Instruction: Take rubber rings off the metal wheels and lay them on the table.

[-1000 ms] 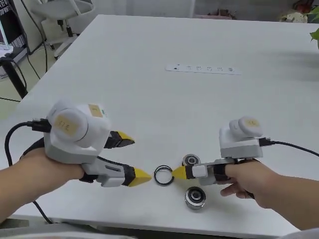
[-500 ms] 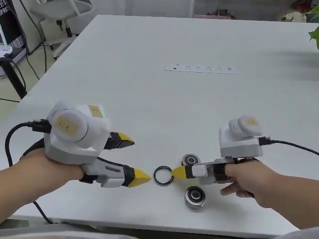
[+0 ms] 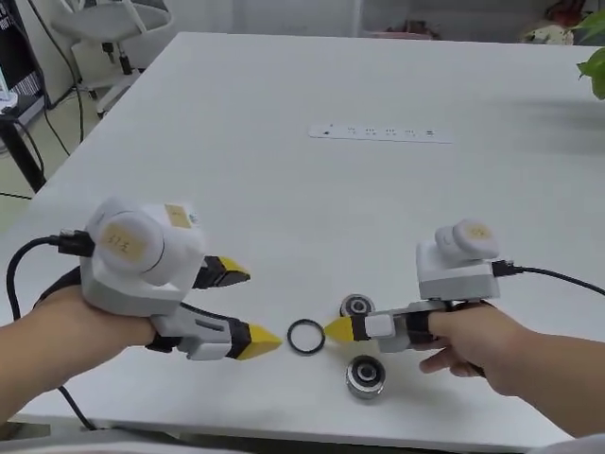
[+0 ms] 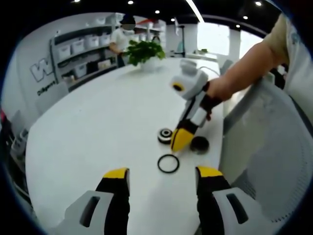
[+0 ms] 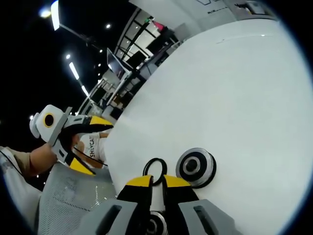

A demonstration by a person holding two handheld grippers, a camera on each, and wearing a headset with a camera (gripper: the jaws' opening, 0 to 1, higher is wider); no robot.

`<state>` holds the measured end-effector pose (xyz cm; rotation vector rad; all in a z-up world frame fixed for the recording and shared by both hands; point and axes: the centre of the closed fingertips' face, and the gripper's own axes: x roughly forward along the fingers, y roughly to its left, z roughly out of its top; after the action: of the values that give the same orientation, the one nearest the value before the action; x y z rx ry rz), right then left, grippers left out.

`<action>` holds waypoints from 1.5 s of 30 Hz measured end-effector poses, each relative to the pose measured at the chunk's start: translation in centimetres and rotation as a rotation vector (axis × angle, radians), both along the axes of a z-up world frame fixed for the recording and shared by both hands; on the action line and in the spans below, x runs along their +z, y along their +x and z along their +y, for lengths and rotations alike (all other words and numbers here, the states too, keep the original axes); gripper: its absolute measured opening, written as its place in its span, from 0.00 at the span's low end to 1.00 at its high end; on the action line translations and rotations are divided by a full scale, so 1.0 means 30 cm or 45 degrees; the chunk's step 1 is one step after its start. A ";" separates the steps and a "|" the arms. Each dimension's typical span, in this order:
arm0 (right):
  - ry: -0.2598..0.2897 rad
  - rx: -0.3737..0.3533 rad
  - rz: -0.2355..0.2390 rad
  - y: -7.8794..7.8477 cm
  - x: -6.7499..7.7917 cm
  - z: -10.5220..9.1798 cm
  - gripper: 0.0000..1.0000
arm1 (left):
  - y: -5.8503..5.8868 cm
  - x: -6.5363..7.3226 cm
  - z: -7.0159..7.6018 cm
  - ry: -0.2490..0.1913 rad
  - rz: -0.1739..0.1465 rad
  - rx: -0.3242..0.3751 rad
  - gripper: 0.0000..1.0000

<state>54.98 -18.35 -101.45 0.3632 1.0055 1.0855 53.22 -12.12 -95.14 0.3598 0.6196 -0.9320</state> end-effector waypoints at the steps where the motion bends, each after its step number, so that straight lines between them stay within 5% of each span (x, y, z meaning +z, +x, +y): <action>1: 0.001 -0.001 0.001 0.001 0.002 -0.002 0.05 | 0.001 0.000 0.000 -0.001 0.001 0.000 0.55; 21: 0.007 -0.025 -0.055 -0.001 0.068 -0.081 0.08 | 0.013 0.012 -0.037 -0.003 0.013 -0.022 0.55; 45: -0.087 0.039 -0.294 0.035 0.109 -0.167 0.18 | 0.059 -0.004 -0.099 -0.009 0.048 -0.049 0.54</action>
<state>56.03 -23.35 -98.19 0.1632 0.8424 1.0910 54.98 -15.08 -95.25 0.3496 0.6459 -0.9790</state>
